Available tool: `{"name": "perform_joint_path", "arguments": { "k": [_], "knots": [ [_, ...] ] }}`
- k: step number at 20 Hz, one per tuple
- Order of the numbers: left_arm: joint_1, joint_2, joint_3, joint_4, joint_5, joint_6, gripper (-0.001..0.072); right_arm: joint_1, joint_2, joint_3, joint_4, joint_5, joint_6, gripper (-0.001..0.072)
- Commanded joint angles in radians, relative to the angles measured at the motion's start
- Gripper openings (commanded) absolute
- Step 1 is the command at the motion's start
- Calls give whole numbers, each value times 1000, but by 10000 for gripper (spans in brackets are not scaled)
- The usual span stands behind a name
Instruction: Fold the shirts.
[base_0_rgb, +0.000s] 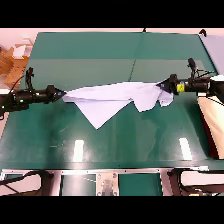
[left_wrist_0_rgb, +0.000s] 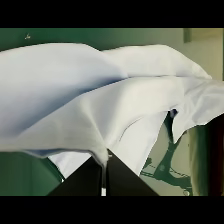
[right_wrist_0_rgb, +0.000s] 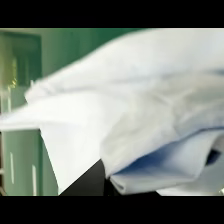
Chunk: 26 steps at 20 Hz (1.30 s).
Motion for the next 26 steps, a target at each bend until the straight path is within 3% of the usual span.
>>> {"name": "perform_joint_path", "arguments": {
  "k": [1,5,6,8,10,15,18,20,25,26],
  "knots": [
    [0,0,-1,0,-12,0,23,-11,122,-152,-182,45,55,20],
    [0,0,-1,0,-8,0,23,-71,284,-465,-228,-207,58,23],
    [0,0,-1,0,-5,0,23,-84,272,-475,-228,-244,24,78],
    [0,0,-1,0,-6,0,23,-101,245,-454,-242,-225,16,538],
    [0,0,-1,0,-8,0,23,-129,256,-446,-278,-192,32,541],
    [0,0,-1,0,-13,0,23,-297,292,-275,-204,-37,55,540],
    [0,0,-1,0,-10,0,23,-291,272,-250,-180,-62,58,537],
    [0,0,-1,0,-7,0,23,-269,220,-252,-164,-66,58,467],
    [0,0,-1,0,-8,0,23,-225,151,-276,-164,-32,73,465],
    [0,0,-1,0,-8,0,23,-220,150,-280,-164,-36,73,421]
  ]
}}
